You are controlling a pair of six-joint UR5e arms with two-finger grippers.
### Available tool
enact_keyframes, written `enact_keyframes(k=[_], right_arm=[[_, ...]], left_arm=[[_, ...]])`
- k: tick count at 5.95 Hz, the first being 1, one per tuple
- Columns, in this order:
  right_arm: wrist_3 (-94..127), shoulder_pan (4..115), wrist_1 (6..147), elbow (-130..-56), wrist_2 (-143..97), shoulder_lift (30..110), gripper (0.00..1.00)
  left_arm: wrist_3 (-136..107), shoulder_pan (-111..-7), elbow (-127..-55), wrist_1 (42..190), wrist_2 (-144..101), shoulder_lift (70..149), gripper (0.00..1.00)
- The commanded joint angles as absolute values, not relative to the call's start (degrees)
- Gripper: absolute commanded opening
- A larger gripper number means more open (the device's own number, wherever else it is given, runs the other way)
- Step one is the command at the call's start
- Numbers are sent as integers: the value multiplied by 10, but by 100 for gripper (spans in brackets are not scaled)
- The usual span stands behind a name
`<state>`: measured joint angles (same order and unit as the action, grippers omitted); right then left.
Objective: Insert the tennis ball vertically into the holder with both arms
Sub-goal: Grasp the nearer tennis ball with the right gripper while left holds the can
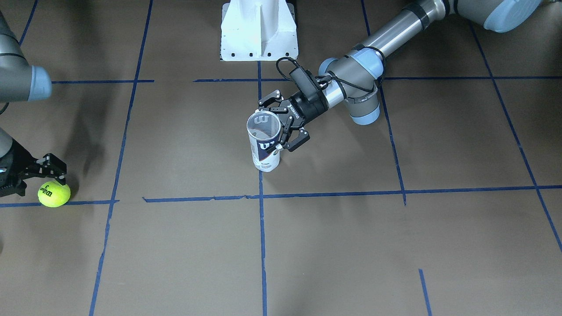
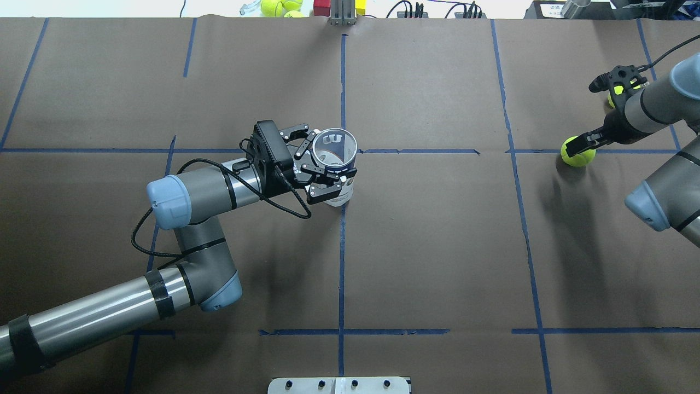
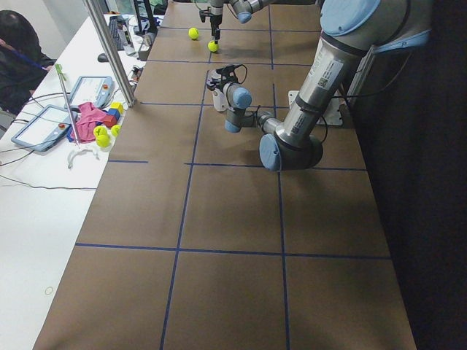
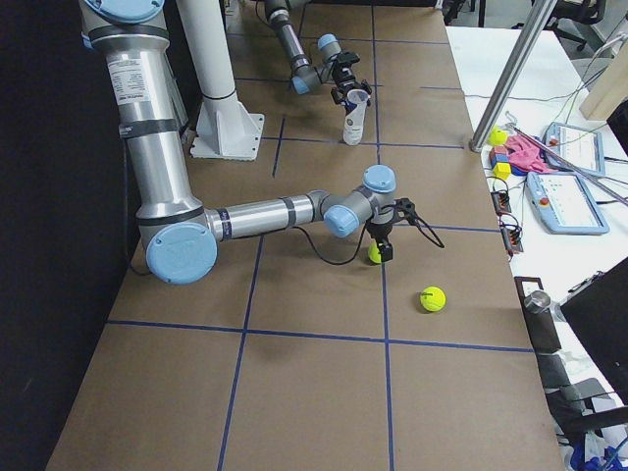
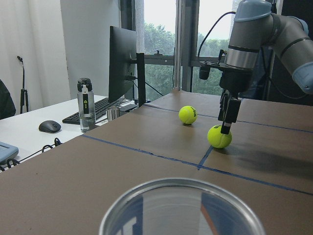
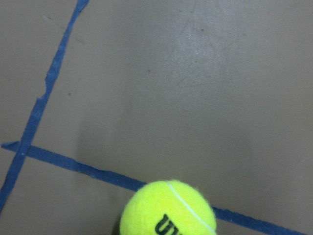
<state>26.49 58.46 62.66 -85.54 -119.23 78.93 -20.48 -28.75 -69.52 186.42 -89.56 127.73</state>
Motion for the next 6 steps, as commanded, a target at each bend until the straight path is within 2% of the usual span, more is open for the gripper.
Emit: enact_keyframes(k=[1, 2, 3, 4, 5, 6], right_arm=[[266, 573, 608, -830, -1186, 774, 100], [266, 571, 607, -822, -1186, 773, 100], [266, 570, 607, -820, -1186, 773, 74], [265, 571, 607, -821, -1187, 773, 30], [267, 571, 606, -831, -1187, 773, 21], [292, 571, 610, -865, -1192, 772, 19]], left_arm=[[-205, -287, -695, 1865, -896, 1277, 89], [-205, -287, -695, 1864, -896, 1277, 89], [-205, -287, -695, 1865, -896, 1277, 89], [-205, -287, -695, 1865, -896, 1276, 89], [-205, -287, -695, 1865, -896, 1276, 89], [-205, -287, -695, 1865, -896, 1276, 89]])
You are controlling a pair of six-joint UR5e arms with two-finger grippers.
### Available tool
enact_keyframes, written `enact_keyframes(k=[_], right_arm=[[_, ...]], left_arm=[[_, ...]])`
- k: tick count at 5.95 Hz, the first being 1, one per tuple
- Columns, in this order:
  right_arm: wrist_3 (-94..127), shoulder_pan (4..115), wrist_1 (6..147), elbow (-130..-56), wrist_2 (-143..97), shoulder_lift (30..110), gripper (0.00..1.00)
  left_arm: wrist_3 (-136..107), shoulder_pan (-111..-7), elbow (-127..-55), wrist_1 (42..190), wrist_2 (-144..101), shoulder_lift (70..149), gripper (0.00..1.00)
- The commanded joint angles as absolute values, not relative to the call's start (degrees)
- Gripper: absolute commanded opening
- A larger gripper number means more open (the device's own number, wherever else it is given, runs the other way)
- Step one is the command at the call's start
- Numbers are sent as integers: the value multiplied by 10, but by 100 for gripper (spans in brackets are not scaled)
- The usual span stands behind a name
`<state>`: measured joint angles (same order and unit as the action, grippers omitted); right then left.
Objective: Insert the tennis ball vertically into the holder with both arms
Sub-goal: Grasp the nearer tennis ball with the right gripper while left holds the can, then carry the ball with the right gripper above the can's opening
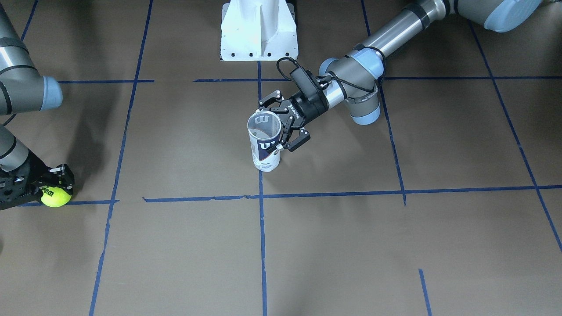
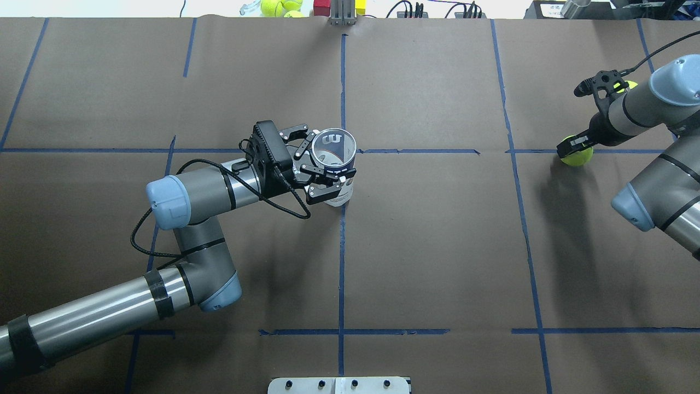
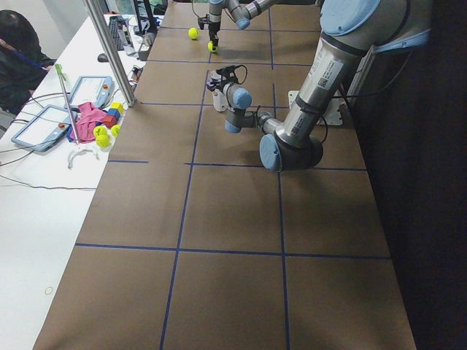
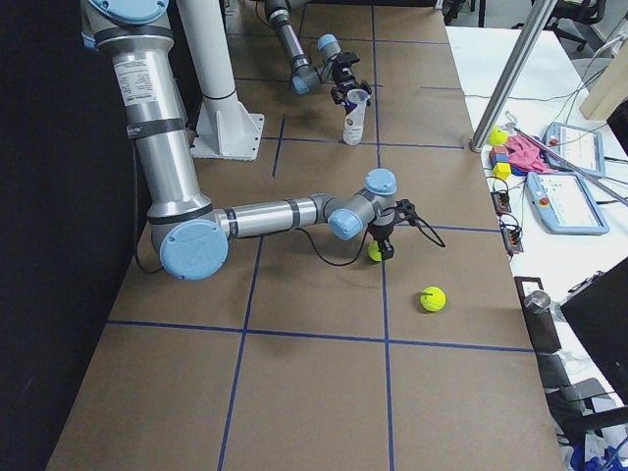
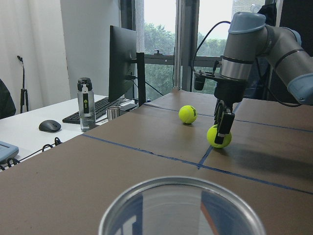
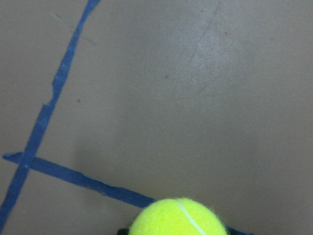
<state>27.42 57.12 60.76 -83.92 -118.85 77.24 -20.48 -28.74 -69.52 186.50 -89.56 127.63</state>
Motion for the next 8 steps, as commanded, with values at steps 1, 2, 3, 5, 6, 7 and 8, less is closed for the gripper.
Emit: enact_keyframes(k=[1, 2, 3, 5, 6, 7, 8], right_arm=[[350, 571, 617, -907, -1197, 772, 19], [405, 570, 623, -940, -1214, 763, 19], [477, 555, 670, -980, -1215, 739, 19], [566, 516, 898, -1092, -1199, 646, 18], [618, 477, 989, -1136, -1167, 593, 18], [689, 449, 1014, -1140, -1150, 542, 17], [740, 415, 1031, -1132, -1116, 494, 17]], left_arm=[[-205, -287, -695, 1865, -896, 1276, 89], [-205, -287, -695, 1865, -896, 1277, 89], [-205, -287, -695, 1865, -896, 1276, 89], [-205, -287, -695, 1865, -896, 1277, 89], [-205, -287, -695, 1864, -896, 1278, 89], [-205, -287, -694, 1864, -896, 1277, 89], [-205, -286, -694, 1864, -896, 1277, 89]])
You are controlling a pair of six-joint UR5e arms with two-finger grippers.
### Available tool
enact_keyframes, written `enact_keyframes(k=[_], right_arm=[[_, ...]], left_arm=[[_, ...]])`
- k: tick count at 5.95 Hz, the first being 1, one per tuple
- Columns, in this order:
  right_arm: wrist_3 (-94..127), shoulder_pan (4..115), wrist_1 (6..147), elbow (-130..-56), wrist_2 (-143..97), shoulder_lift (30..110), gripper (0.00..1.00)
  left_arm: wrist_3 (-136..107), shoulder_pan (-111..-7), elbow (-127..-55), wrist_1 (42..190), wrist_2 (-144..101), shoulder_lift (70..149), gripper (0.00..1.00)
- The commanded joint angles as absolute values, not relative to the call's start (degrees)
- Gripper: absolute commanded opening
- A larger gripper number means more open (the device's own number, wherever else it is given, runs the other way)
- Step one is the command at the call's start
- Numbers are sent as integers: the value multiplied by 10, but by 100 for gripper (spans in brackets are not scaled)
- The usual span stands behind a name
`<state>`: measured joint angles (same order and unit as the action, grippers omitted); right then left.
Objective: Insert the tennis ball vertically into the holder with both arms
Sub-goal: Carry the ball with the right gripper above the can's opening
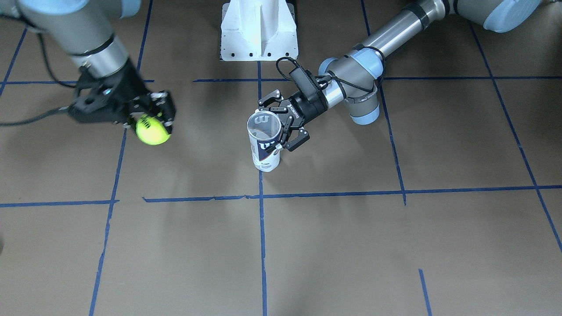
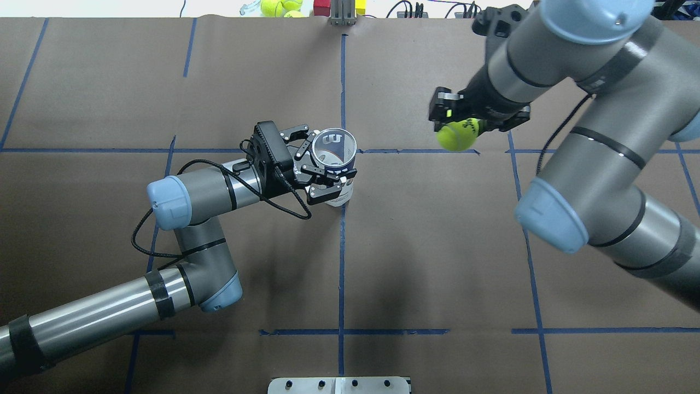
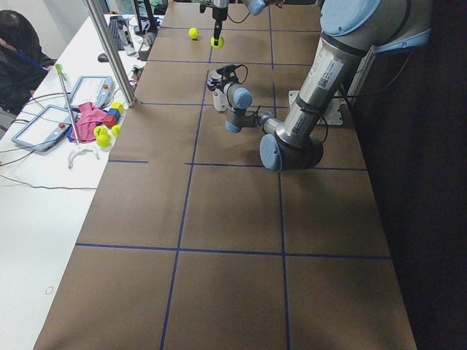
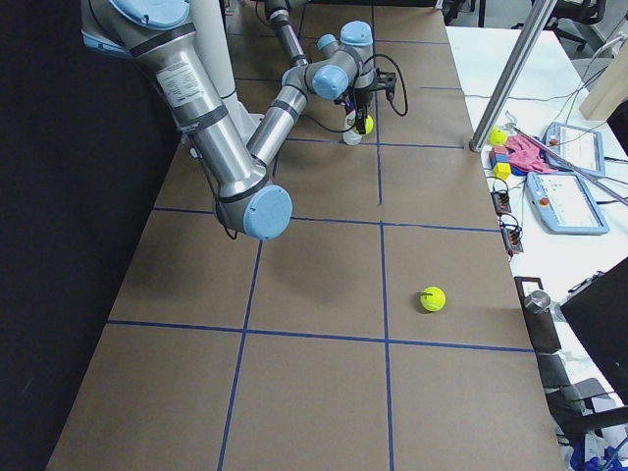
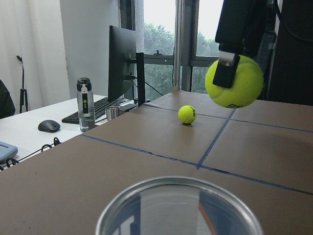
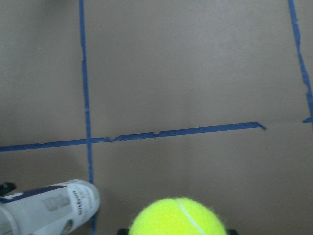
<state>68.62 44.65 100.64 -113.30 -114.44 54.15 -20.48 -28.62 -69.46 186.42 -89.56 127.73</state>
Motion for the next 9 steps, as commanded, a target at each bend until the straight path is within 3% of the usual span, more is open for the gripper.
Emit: enact_keyframes(k=[1, 3, 4, 5, 9], right_arm=[[761, 403, 1067, -1101, -1106, 430, 16], [796, 391, 1079, -965, -1094, 305, 16], [796, 379, 1079, -959, -1075, 306, 18], [796, 368, 1079, -960, -1073, 312, 28], [795, 359, 1082, -962, -1054, 325, 33]], left_arm=[[-205, -283, -694, 1864, -896, 1277, 89], [-205, -279, -694, 1864, -896, 1278, 89], [-205, -279, -694, 1864, -896, 1278, 89], [-205, -279, -694, 1864, -896, 1279, 89], [-205, -279, -694, 1864, -896, 1278, 89]])
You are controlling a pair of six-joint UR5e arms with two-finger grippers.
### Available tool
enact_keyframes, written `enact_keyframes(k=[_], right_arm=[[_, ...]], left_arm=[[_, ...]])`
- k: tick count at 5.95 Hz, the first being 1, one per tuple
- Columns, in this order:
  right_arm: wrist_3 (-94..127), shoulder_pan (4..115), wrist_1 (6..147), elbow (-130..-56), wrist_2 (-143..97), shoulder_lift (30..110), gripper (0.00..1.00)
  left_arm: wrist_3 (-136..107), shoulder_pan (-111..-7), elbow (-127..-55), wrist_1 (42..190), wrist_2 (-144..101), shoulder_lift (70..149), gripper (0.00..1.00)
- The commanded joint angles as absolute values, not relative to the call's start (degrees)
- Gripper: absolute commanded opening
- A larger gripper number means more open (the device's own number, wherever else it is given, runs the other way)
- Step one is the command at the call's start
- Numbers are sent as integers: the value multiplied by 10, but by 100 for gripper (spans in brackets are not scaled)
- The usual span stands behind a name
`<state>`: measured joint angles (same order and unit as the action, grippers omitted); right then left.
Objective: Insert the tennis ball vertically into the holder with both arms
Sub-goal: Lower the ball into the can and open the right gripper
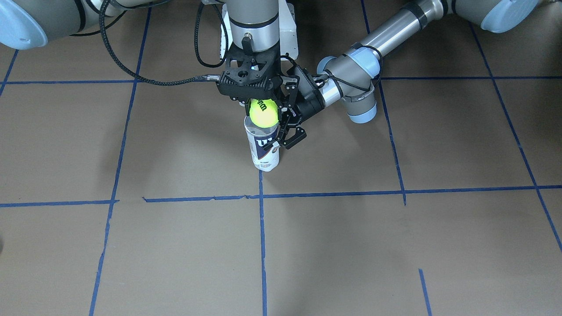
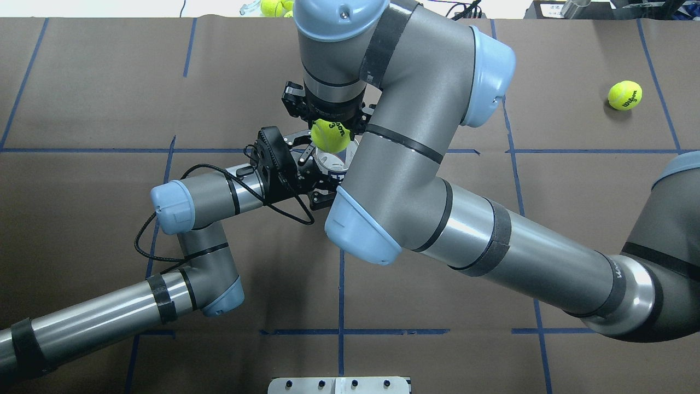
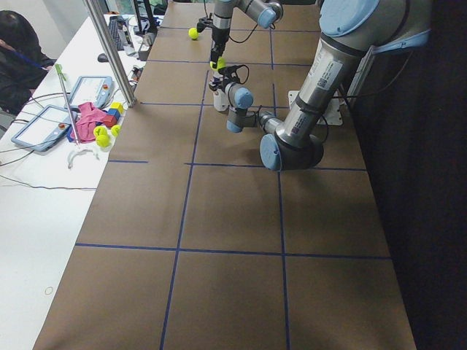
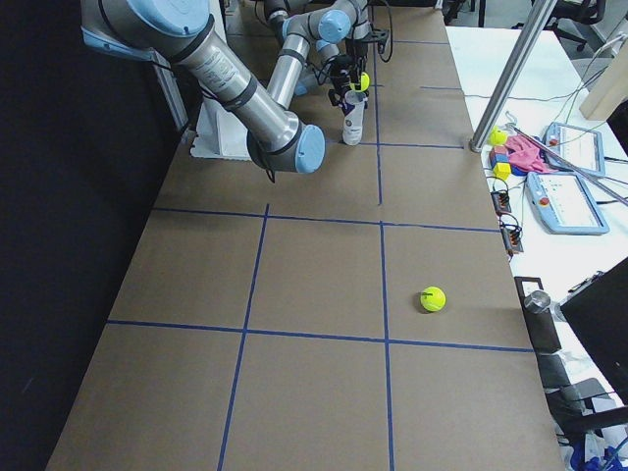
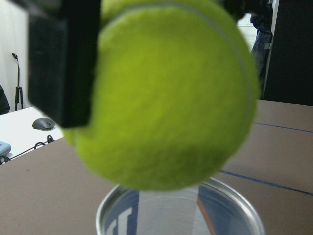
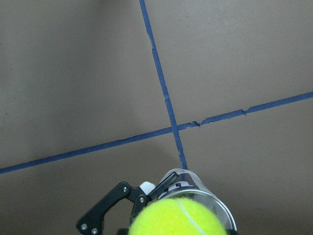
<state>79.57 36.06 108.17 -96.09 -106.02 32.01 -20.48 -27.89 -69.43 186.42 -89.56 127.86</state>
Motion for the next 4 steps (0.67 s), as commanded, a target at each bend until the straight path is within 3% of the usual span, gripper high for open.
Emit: enact_keyframes(k=[1, 2, 4], right_arm=[[795, 359, 1082, -962, -1054, 327, 37], [792, 357, 1081, -962, -1054, 330, 45], [793, 352, 1081, -962, -1047, 333, 85]], left_arm=[[-205, -279, -694, 1865, -896, 1277, 89], [-204, -279, -694, 1865, -896, 1277, 89], [-204, -279, -694, 1865, -896, 1277, 89]])
